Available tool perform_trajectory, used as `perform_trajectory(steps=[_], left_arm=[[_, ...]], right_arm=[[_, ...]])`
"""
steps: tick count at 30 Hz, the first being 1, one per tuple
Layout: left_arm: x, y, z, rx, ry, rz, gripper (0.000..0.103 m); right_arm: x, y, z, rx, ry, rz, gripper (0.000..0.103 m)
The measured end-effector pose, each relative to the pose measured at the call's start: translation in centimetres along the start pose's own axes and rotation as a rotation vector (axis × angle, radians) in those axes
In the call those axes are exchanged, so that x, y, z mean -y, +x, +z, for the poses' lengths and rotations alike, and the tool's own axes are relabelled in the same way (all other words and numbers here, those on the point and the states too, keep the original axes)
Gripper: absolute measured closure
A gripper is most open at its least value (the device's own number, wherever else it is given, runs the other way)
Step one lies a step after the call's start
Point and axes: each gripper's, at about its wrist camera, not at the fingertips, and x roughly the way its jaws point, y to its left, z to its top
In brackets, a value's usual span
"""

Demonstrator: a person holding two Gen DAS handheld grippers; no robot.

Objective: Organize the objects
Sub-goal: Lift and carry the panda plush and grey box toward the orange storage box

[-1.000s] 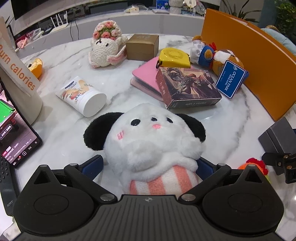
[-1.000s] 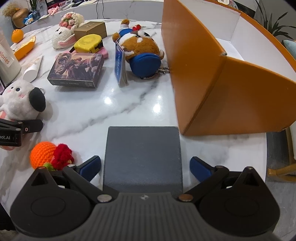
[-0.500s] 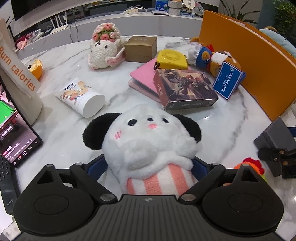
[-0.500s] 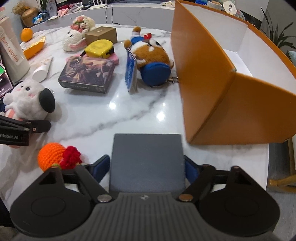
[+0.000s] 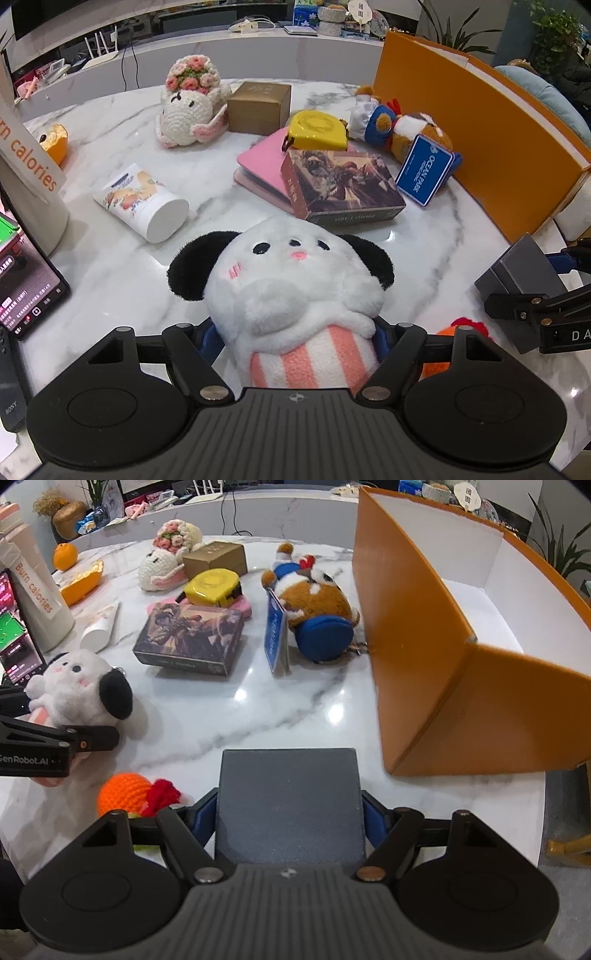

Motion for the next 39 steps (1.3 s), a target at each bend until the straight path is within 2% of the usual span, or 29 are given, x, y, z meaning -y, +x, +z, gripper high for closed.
perform_trajectory(steps=[7, 19, 29, 35, 39], left_arm=[[0.6, -1.9, 1.7, 0.069, 0.005, 0.006, 0.017], [2.6, -4.6, 4.8, 0.161, -0.01, -0.048, 0.017], [7.2, -5.9, 9.2, 0.272, 0.022, -0.093, 0.017], [10.8, -5.2, 10.8, 0.356, 0.078, -0.092, 0.017], [13.2, -4.1, 11.5, 0.393, 0.113, -0.14, 0.017]], right_arm=[[-0.3, -2.1, 1.4, 0.074, -0.006, 0.03, 0.026], [0.5, -6.8, 4.6, 0.223, 0.04, 0.068, 0.026], [6.2, -12.0, 7.8, 0.396, 0.21, 0.025, 0.026], [9.3, -13.1, 8.2, 0.432, 0.286, -0.024, 0.026], [11.1, -12.7, 8.0, 0.423, 0.326, -0.067, 0.026]])
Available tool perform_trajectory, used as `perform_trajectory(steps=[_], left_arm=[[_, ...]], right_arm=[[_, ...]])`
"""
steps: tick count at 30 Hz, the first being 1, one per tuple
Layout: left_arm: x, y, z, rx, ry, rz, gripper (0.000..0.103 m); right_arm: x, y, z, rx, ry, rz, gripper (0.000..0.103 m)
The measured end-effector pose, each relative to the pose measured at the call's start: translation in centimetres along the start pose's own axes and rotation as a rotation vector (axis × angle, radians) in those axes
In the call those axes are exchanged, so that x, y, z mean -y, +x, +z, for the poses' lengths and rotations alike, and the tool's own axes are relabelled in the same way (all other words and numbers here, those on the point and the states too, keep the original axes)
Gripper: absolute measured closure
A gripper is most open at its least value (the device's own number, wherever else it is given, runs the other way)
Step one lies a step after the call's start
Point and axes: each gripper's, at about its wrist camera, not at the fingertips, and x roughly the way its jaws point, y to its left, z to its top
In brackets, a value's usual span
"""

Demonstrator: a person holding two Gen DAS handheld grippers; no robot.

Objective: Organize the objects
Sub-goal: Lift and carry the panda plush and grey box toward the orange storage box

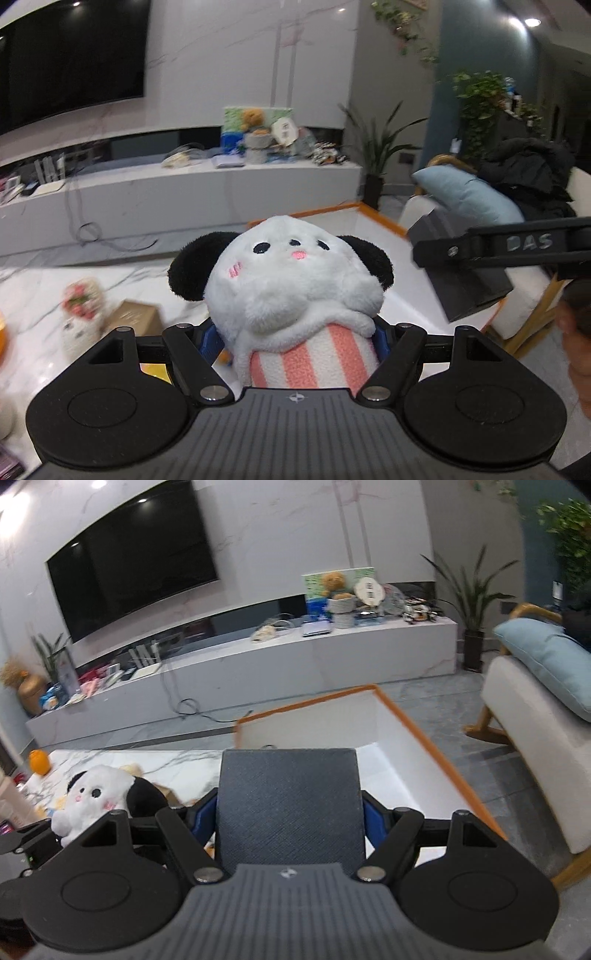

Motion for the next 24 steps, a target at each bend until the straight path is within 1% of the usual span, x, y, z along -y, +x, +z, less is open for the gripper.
perform_trajectory(steps=[5, 9, 16, 19, 22, 24], left_arm=[[2.3, 1.7, 1.2, 0.071, 0.02, -0.026, 0.017], [3.7, 3.2, 1.5, 0.086, 0.039, -0.054, 0.017], [6.5, 4.9, 0.6, 0.087, 0.139, -0.076, 0.016], [7.5, 5.6, 0.2, 0.086, 0.178, -0.066, 0.016], [8.1, 6.4, -0.3, 0.067, 0.207, -0.055, 0.016], [8.3, 7.0, -0.6, 0.043, 0.204, -0.062, 0.016]], right_arm=[[2.6, 0.6, 0.3, 0.009, 0.035, -0.069, 0.026], [4.7, 1.0, 0.5, 0.023, 0.065, -0.114, 0.026], [7.2, 2.7, 0.7, 0.024, 0.09, -0.165, 0.026], [7.7, 3.6, 0.9, 0.024, 0.09, -0.172, 0.026], [7.9, 4.4, 0.9, 0.012, 0.071, -0.178, 0.026], [7.8, 4.6, 0.6, 0.003, 0.055, -0.176, 0.026]])
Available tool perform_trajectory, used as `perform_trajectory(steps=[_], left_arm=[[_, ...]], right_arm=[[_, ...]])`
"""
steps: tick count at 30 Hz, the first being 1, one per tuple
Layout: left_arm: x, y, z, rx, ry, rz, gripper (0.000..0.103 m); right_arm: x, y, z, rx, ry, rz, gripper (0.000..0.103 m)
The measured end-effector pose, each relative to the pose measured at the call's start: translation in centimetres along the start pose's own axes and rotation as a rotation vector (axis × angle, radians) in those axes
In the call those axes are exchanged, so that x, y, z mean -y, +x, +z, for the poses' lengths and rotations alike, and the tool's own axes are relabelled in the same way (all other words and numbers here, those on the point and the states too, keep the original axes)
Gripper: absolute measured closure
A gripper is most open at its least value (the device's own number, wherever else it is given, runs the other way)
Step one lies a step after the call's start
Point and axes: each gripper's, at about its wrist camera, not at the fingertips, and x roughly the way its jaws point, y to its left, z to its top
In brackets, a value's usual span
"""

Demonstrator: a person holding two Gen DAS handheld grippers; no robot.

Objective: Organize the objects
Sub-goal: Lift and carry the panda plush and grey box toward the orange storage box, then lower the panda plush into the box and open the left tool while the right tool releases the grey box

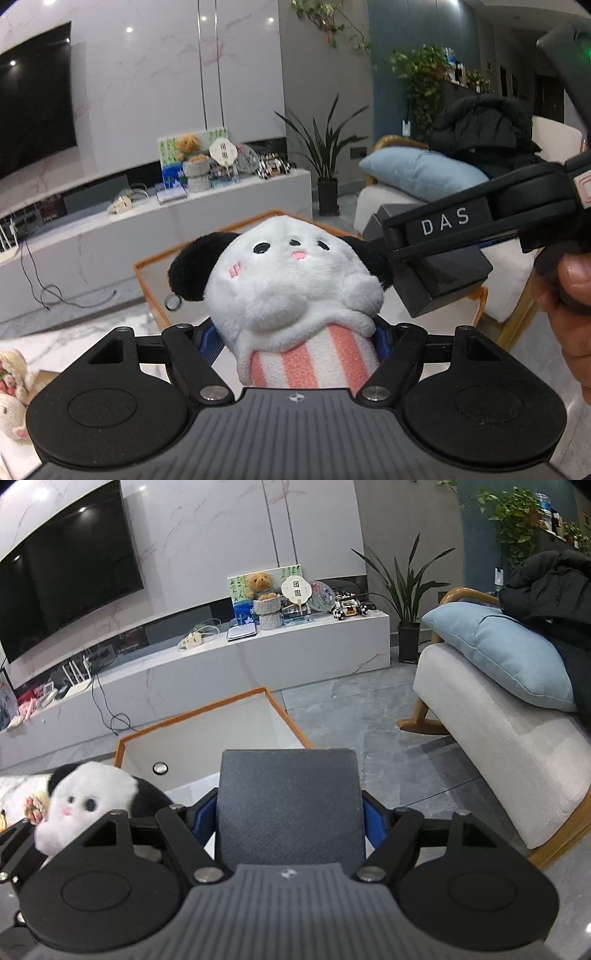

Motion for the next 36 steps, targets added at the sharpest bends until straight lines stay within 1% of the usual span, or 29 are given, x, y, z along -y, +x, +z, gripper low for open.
perform_trajectory(steps=[3, 7, 11, 18, 22, 26, 31, 36], left_arm=[[0.1, 0.5, -0.3, -0.022, -0.011, -0.019, 0.016], [0.5, 1.0, -0.7, -0.05, 0.001, -0.021, 0.016], [0.8, 1.6, -1.3, -0.093, 0.008, -0.04, 0.016], [1.1, 2.0, -1.5, -0.14, 0.032, -0.041, 0.017], [1.2, 1.8, -1.3, -0.194, 0.037, -0.063, 0.017], [0.9, 1.8, -1.2, -0.253, 0.024, -0.103, 0.017], [0.7, 1.7, -1.2, -0.284, 0.044, -0.128, 0.016], [0.5, 1.6, -1.3, -0.273, 0.045, -0.128, 0.014]], right_arm=[[0.0, 0.4, -0.4, -0.013, -0.03, -0.004, 0.026], [0.1, 1.2, -0.9, -0.029, -0.06, -0.019, 0.026], [0.3, 2.1, -1.3, -0.055, -0.059, -0.031, 0.026], [-0.2, 3.0, -1.8, -0.1, -0.102, -0.042, 0.026], [0.1, 3.1, -2.0, -0.163, -0.105, -0.036, 0.026], [-0.1, 3.0, -2.2, -0.208, -0.145, -0.04, 0.026], [-0.2, 3.6, -2.9, -0.273, -0.178, -0.034, 0.026], [-0.5, 3.6, -3.1, -0.281, -0.195, -0.047, 0.026]])
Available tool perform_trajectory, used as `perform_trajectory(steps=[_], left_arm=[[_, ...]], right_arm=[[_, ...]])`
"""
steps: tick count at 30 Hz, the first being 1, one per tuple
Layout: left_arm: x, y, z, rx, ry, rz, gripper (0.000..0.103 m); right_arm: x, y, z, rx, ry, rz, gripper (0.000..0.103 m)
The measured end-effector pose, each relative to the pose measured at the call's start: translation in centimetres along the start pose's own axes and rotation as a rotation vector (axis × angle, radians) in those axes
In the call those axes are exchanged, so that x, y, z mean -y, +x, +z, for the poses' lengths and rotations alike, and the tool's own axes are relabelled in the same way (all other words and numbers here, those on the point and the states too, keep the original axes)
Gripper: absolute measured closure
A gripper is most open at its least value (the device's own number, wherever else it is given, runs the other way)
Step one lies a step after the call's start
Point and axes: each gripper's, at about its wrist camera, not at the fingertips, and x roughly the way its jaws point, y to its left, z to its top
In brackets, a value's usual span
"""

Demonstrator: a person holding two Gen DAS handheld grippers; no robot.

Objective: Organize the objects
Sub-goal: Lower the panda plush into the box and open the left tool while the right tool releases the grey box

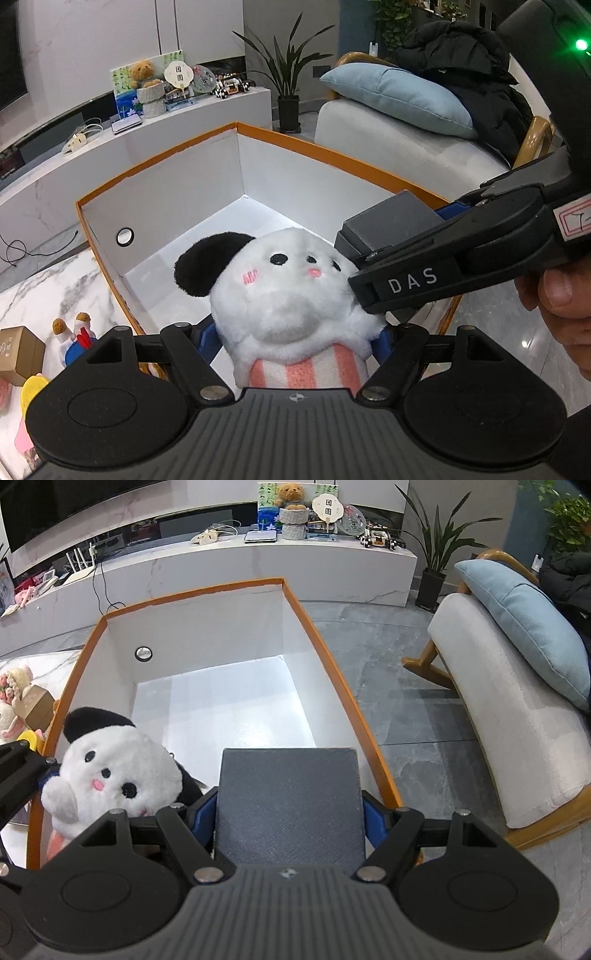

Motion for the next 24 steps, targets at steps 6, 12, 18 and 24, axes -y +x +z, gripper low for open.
perform_trajectory(steps=[6, 12, 18, 24], left_arm=[[0.05, -0.03, 0.0, 0.009, 0.003, -0.002, 0.013], [0.03, -0.04, 0.0, 0.02, 0.005, -0.005, 0.013], [0.02, -0.03, 0.03, 0.016, 0.004, -0.003, 0.013], [0.25, -0.09, -0.04, 0.028, 0.006, 0.006, 0.013]], right_arm=[[-0.07, -0.13, -0.35, 0.005, 0.001, 0.001, 0.026], [0.12, -0.21, -0.39, 0.006, 0.006, 0.005, 0.026], [0.02, -0.38, -0.34, 0.009, 0.009, 0.007, 0.026], [0.24, -0.54, -0.39, 0.018, 0.019, 0.019, 0.025]])
